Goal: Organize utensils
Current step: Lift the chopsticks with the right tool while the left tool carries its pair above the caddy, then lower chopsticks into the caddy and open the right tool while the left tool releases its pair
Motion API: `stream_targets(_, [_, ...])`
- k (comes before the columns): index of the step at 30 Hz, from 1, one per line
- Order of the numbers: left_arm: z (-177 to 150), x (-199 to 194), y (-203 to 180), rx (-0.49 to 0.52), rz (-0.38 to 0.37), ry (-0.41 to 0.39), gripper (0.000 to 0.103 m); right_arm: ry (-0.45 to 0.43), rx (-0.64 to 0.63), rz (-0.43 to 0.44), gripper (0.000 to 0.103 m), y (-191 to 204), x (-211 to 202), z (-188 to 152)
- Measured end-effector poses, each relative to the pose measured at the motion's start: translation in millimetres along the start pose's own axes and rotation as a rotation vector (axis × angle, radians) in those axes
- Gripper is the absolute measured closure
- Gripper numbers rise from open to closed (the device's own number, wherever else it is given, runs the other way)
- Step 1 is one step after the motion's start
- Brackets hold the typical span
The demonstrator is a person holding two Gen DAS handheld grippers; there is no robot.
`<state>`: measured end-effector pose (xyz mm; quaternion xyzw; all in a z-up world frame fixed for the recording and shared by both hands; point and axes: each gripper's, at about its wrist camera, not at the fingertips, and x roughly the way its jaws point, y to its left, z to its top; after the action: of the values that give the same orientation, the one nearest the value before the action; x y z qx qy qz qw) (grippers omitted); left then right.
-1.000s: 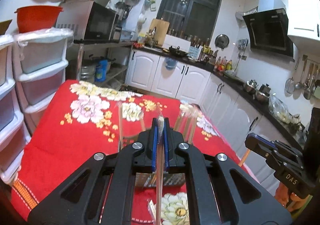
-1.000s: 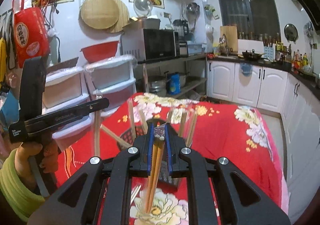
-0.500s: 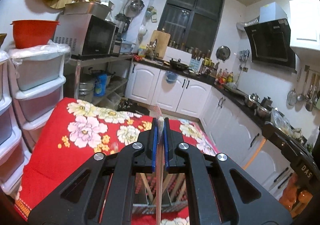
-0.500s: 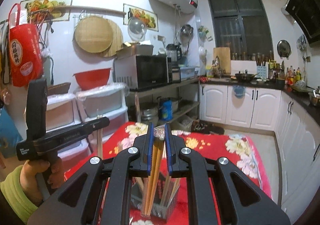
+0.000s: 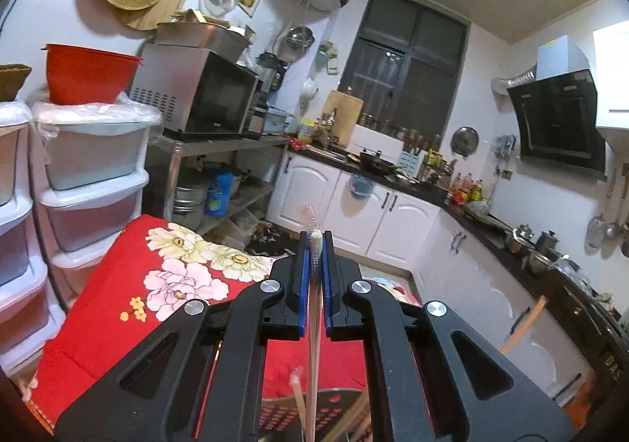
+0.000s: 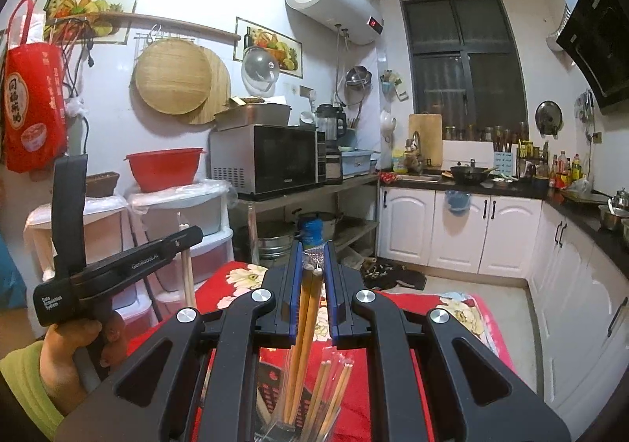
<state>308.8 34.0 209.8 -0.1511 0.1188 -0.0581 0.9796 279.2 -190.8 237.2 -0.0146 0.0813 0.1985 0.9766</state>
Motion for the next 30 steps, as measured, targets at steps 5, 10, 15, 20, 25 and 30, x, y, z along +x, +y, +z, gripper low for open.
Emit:
stream_targets(5, [-8,13,4,-0.01,0.041,-0.016,0.102,0.019,-0.004,-0.008,0.092,-1,14,-7])
stream_targets(10, [-24,26,5,0.005,0.07,-0.013,0.102,0.066,0.018,-0.009,0.092,-5,31,-22])
stream_targets(15, [-38,34,7,0.012,0.079,-0.01,0.101,0.097,0.043,-0.004,0.092,-9,39,-35])
stream_targets(20, [-48,42,12,0.016,0.088,0.008,0.101,0.122,0.065,0.006,0.092,-9,47,-48])
stream_targets(25, [-56,47,14,0.037,0.088,0.032,0.101,0.153,0.082,0.013,0.092,-9,58,-60])
stream_targets(30, [-62,49,18,0.046,0.083,0.048,0.101,0.166,0.096,0.023,0.092,-8,65,-68])
